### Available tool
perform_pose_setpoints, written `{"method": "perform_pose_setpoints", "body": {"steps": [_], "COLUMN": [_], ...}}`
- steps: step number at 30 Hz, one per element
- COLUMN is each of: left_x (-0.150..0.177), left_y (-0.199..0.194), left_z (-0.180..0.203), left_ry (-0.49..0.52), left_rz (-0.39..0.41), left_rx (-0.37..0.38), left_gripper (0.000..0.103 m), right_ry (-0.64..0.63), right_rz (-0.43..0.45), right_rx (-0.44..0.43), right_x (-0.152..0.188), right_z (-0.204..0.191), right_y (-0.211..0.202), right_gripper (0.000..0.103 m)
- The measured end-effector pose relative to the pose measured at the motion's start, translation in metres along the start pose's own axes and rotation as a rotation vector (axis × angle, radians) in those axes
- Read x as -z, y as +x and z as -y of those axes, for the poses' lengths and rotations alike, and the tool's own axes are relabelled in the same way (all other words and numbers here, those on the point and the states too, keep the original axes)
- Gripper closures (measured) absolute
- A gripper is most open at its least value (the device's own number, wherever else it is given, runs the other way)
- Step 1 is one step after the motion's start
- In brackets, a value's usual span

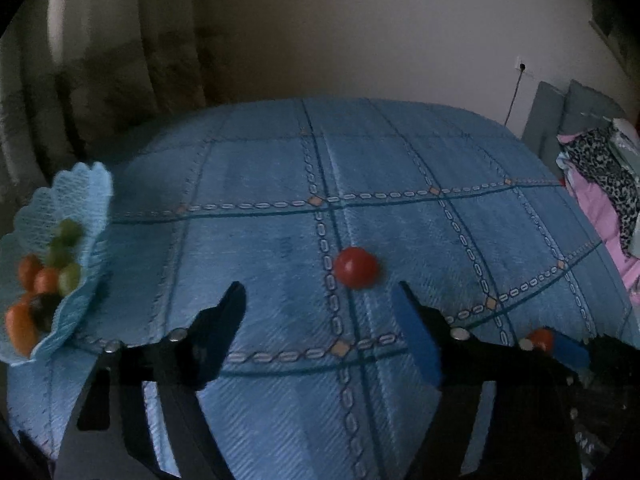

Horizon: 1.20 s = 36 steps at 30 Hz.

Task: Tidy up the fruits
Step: 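Grasp another red tomato with the left tool while the right tool holds its red tomato, then carry the red tomato into the basket and open the left tool while the right tool carries its tomato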

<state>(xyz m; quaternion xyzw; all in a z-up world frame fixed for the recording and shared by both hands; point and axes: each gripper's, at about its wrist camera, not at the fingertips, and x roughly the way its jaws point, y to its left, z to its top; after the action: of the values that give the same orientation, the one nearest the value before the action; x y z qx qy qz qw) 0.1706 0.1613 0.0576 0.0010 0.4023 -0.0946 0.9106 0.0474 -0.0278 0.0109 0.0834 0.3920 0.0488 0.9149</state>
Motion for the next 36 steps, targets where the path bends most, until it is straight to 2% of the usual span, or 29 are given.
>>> {"method": "perform_pose_setpoints", "body": {"steps": [5, 7, 9, 14, 20, 25, 36], "left_x": [-0.007, -0.009, -0.01, -0.011, -0.005, 0.002, 0.022], "left_y": [0.022, 0.03, 0.038, 0.045, 0.041, 0.024, -0.025], "left_z": [0.006, 0.009, 0.012, 0.018, 0.021, 0.02, 0.009], "left_ry": [0.002, 0.01, 0.011, 0.03, 0.037, 0.029, -0.016], "left_rz": [-0.036, -0.047, -0.058, -0.043, -0.035, -0.034, 0.022], "left_rx": [0.014, 0.021, 0.039, 0.042, 0.045, 0.044, 0.031], "left_gripper": [0.04, 0.046, 0.06, 0.073, 0.074, 0.074, 0.074], "right_ry": [0.007, 0.001, -0.004, -0.005, -0.004, -0.001, -0.017], "right_rz": [-0.009, -0.013, -0.013, -0.016, -0.014, -0.005, 0.039], "right_rx": [-0.007, -0.009, -0.007, -0.011, -0.012, -0.018, -0.036], "right_x": [0.0, -0.001, -0.001, -0.002, -0.002, -0.001, 0.004], "right_z": [0.001, 0.0, 0.0, -0.001, -0.001, 0.0, -0.006], "right_y": [0.002, 0.004, 0.004, 0.006, 0.007, 0.006, -0.008], "right_gripper": [0.074, 0.074, 0.074, 0.074, 0.074, 0.074, 0.074]}}
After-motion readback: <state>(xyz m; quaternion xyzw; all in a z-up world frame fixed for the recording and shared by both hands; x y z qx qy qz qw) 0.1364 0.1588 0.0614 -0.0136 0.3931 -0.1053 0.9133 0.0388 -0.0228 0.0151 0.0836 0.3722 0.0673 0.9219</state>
